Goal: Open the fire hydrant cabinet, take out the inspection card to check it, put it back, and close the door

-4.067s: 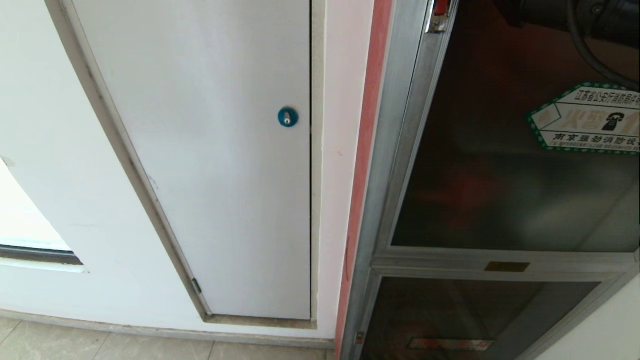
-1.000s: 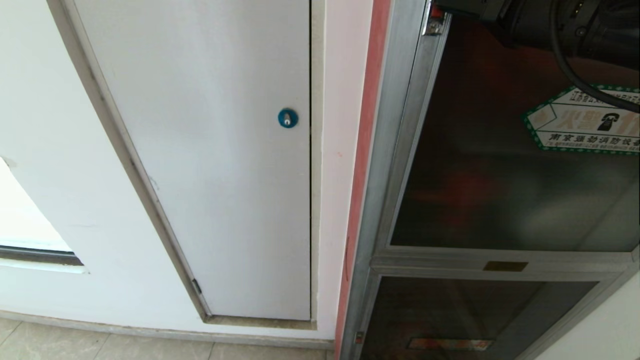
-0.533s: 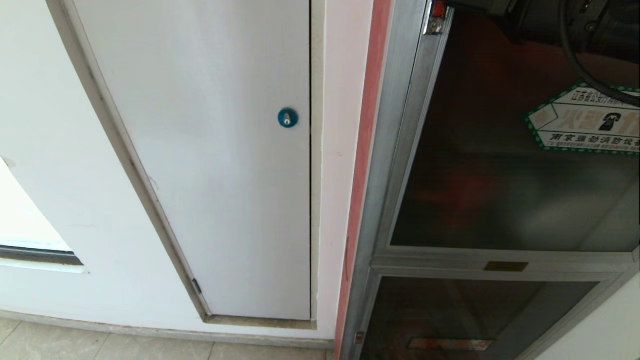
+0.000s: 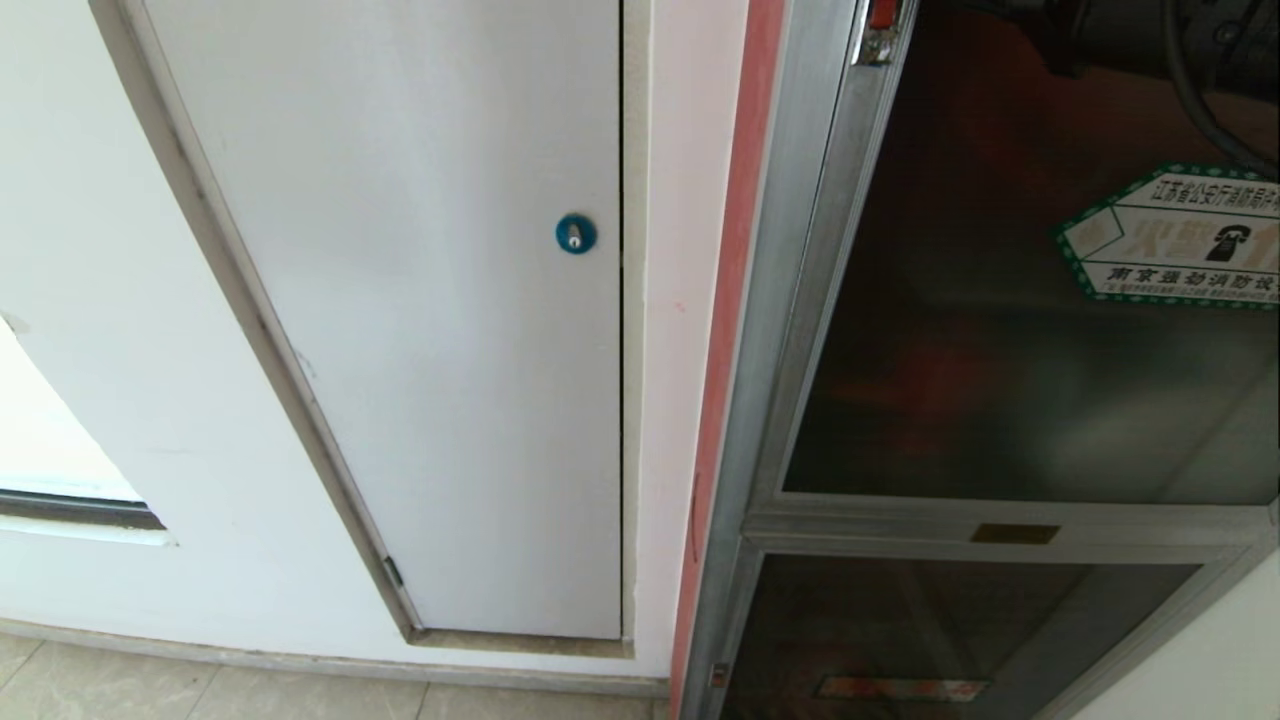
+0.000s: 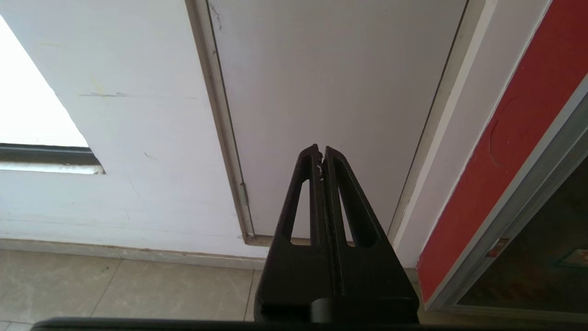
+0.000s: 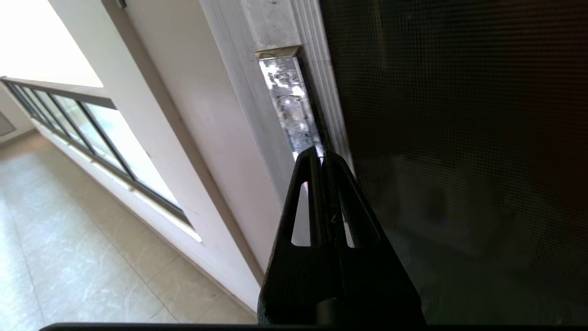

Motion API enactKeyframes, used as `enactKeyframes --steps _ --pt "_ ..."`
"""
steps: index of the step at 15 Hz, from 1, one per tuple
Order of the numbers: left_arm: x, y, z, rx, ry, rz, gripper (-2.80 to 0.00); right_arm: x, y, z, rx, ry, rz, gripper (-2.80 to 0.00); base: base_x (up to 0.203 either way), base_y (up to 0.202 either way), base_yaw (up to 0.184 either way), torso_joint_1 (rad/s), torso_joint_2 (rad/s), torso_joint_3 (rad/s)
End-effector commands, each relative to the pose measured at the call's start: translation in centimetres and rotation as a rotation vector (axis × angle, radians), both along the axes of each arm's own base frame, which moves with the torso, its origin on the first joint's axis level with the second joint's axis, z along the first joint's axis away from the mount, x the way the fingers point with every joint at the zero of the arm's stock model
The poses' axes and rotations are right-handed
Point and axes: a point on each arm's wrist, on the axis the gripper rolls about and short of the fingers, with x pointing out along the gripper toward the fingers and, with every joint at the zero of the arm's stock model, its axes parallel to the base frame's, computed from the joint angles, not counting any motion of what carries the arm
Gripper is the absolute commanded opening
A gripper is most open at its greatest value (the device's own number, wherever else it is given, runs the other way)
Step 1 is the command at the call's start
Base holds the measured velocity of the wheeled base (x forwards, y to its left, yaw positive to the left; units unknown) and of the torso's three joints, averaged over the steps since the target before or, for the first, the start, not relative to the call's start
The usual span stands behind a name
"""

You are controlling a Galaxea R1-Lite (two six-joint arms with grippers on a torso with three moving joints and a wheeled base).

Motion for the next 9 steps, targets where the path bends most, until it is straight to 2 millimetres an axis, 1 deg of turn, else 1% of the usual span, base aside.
enactKeyframes --steps 1,6,9 --pt "0.2 0.0 -0.5 -0.001 0.02 0.001 -2.8 -0.9 0.0 0.6 0.007 -0.019 0.018 -2.8 0.0 0.0 0.0 0.0 0.0 0.0" --pt "0.2 0.0 -0.5 -0.001 0.02 0.001 -2.8 -2.7 -0.3 1.1 0.013 -0.036 0.029 -2.8 0.0 0.0 0.0 0.0 0.0 0.0" --pt "0.2 0.0 -0.5 -0.001 0.02 0.001 -2.8 -4.3 -0.9 1.3 0.016 -0.045 0.029 -2.8 0.0 0.0 0.0 0.0 0.0 0.0"
